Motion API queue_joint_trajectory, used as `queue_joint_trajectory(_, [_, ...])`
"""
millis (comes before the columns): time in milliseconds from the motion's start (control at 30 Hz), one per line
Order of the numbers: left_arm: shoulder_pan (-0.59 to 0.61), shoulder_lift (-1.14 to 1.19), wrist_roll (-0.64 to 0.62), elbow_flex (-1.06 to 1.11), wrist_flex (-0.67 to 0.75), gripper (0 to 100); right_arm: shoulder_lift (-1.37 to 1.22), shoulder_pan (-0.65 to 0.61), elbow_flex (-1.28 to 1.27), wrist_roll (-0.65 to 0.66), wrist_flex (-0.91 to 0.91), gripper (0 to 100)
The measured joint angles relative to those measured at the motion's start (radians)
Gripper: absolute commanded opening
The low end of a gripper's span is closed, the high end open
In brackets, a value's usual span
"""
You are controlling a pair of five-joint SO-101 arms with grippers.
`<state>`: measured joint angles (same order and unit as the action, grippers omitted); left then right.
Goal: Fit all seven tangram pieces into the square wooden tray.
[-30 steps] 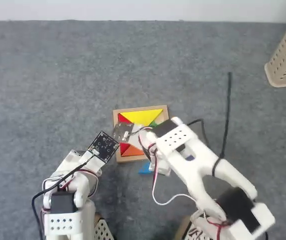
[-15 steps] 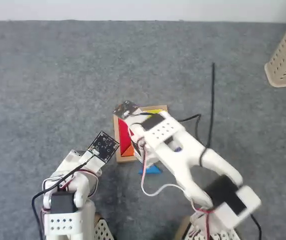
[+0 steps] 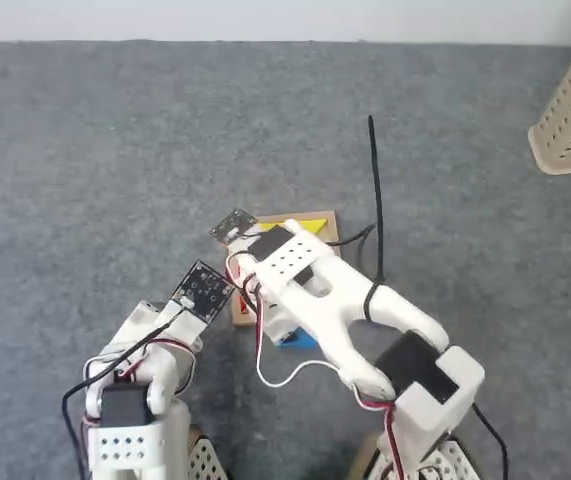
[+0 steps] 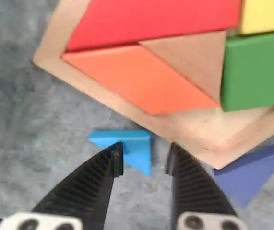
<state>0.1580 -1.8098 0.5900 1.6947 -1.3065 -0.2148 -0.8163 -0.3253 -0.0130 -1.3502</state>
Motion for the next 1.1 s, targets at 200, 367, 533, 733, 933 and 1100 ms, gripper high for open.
queue_joint_trajectory(200, [-0.006,0.000,0.005,0.000,-0.003,2,-0.012,0.097,-0.008,0.043,-0.009,7.0])
queue_joint_trajectory(367, [-0.003,0.000,0.005,0.000,-0.003,2,-0.012,0.201,-0.011,0.087,-0.015,7.0])
queue_joint_trajectory(533, [-0.005,0.000,0.005,0.000,-0.003,2,-0.012,0.342,-0.012,0.167,0.009,7.0])
queue_joint_trajectory(733, [-0.006,0.000,0.006,0.000,-0.003,2,-0.014,0.427,0.009,0.172,0.031,7.0])
queue_joint_trajectory(933, [-0.003,0.000,0.006,0.000,-0.003,2,-0.014,0.437,0.092,0.172,0.055,6.9])
queue_joint_trajectory(1100, [-0.006,0.000,0.006,0.000,-0.003,2,0.078,0.400,0.032,0.213,0.037,3.2])
